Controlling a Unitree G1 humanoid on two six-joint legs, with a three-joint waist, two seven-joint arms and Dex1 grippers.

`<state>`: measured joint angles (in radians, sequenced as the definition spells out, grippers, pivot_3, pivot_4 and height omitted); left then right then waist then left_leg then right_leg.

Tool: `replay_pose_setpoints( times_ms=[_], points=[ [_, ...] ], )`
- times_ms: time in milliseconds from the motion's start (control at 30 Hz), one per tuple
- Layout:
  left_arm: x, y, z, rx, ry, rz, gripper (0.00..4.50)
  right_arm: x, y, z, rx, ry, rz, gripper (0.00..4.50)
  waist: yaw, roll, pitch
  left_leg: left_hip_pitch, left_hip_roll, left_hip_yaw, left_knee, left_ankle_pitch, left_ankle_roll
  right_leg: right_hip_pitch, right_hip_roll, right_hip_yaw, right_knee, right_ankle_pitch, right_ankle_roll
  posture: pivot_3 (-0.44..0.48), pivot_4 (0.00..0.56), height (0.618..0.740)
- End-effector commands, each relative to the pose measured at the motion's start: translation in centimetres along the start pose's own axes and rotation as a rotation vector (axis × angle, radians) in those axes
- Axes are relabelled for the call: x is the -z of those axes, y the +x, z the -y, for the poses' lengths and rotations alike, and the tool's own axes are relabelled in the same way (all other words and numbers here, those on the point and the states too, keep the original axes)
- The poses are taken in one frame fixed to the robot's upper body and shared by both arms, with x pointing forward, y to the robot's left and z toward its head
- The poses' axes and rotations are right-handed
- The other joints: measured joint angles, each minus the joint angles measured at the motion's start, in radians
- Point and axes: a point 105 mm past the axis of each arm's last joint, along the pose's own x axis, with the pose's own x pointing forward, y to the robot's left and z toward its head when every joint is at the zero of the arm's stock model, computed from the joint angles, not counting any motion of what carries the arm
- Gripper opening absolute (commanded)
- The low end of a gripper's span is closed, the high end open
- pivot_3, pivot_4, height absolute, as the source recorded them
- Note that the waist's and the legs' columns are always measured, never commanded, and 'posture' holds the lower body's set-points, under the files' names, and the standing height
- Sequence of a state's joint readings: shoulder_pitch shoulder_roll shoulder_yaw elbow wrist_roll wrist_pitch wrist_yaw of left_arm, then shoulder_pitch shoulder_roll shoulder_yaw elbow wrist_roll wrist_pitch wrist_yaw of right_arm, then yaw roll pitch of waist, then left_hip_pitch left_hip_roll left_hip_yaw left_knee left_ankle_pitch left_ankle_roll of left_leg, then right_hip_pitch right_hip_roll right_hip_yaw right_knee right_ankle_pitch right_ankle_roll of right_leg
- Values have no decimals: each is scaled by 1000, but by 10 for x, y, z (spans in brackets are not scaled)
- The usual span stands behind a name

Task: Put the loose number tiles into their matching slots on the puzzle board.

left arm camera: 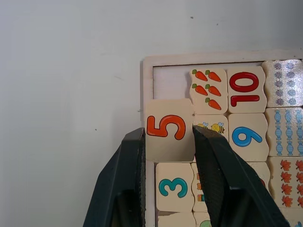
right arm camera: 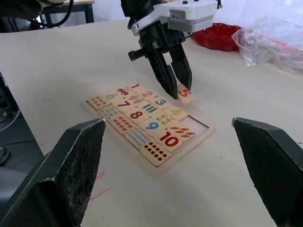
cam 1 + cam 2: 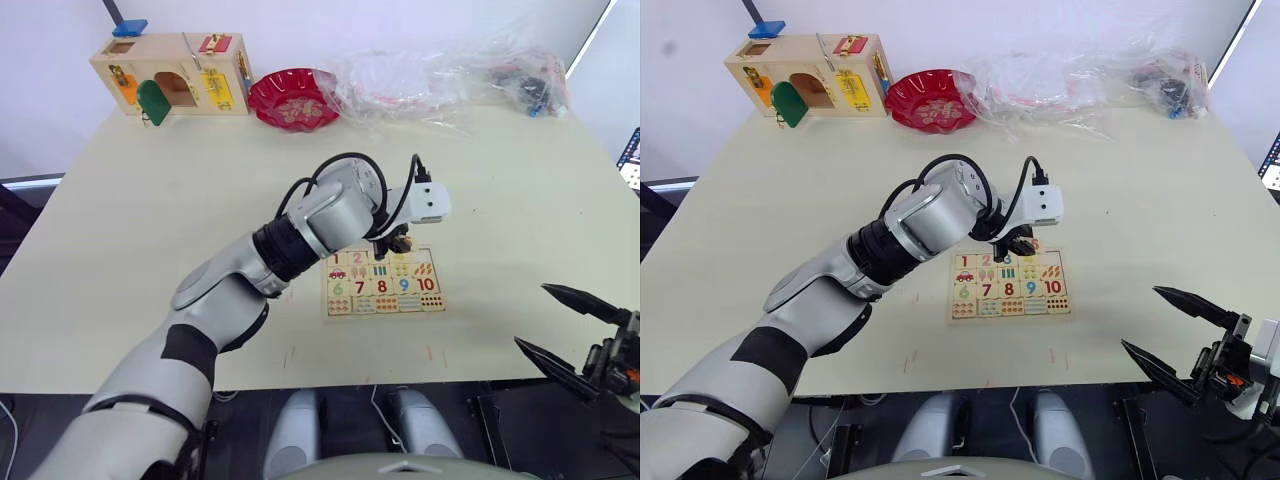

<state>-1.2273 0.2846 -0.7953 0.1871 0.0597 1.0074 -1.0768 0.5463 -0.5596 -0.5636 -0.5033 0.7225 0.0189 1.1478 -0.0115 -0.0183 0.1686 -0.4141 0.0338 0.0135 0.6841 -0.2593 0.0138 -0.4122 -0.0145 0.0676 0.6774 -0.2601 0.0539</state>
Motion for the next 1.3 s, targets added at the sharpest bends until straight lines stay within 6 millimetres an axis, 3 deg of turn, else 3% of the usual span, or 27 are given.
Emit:
replay_pose_setpoints(
  times_ms=[33, 467, 1300],
  points=[
    [-10, 4, 0, -23, 52, 14, 1280, -8, -3, -1, 16, -48, 12, 4500, 0, 0, 0, 0, 0, 0, 0, 0, 0, 0, 0, 0, 0, 0, 0, 0, 150, 740],
    [-19, 28, 7, -17, 83, 13, 1280, -3, -4, -9, 37, -26, 6, 4500, 1, 0, 0, 0, -1, 0, 0, 0, 0, 0, 0, 0, 0, 0, 0, 0, 150, 740],
    [-17, 39, 8, -31, 92, -7, 1280, 0, -5, -11, 41, -20, 1, 4500, 1, 0, 0, 0, -1, 0, 0, 0, 0, 0, 0, 0, 0, 0, 0, 0, 150, 740]
  ],
)
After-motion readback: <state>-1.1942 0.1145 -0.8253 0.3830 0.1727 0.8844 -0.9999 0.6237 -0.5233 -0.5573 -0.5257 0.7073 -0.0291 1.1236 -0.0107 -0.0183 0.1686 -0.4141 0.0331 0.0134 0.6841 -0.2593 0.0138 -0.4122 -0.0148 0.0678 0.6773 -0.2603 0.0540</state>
